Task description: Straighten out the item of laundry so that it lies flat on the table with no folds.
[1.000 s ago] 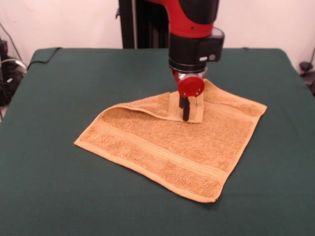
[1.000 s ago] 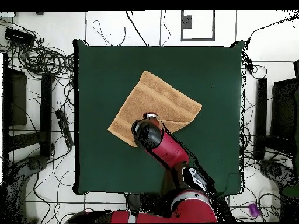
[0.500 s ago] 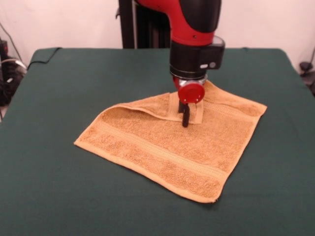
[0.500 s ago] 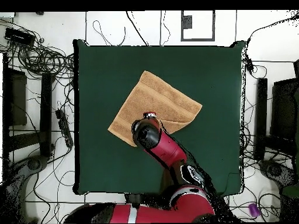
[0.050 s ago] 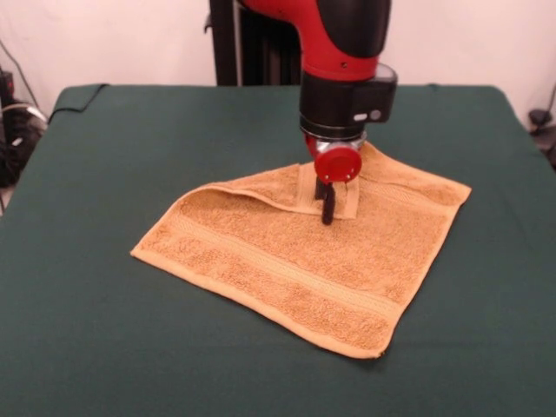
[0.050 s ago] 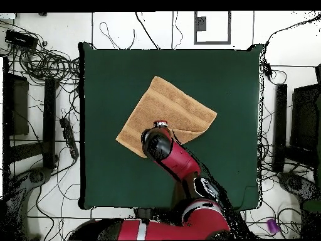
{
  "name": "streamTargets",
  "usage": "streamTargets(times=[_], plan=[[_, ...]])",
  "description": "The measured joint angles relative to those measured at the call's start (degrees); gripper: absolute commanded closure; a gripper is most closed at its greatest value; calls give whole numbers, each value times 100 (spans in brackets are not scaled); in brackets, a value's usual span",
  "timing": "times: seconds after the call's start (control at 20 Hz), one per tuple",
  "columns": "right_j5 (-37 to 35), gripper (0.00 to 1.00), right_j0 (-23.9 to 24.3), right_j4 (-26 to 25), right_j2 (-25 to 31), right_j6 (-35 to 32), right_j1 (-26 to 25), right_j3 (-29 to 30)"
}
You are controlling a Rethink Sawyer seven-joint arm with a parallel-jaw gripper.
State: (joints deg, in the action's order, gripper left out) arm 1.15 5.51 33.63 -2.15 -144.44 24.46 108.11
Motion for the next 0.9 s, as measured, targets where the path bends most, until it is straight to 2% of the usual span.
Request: streamTargets(times=[0.1, 0.15, 0.9], plan=[[-7, 0, -43, 7, -44, 0, -21, 2], [-11, 100, -64, 11, -67, 0, -31, 3], [-18, 100, -353, 198, -313, 0, -96, -43]])
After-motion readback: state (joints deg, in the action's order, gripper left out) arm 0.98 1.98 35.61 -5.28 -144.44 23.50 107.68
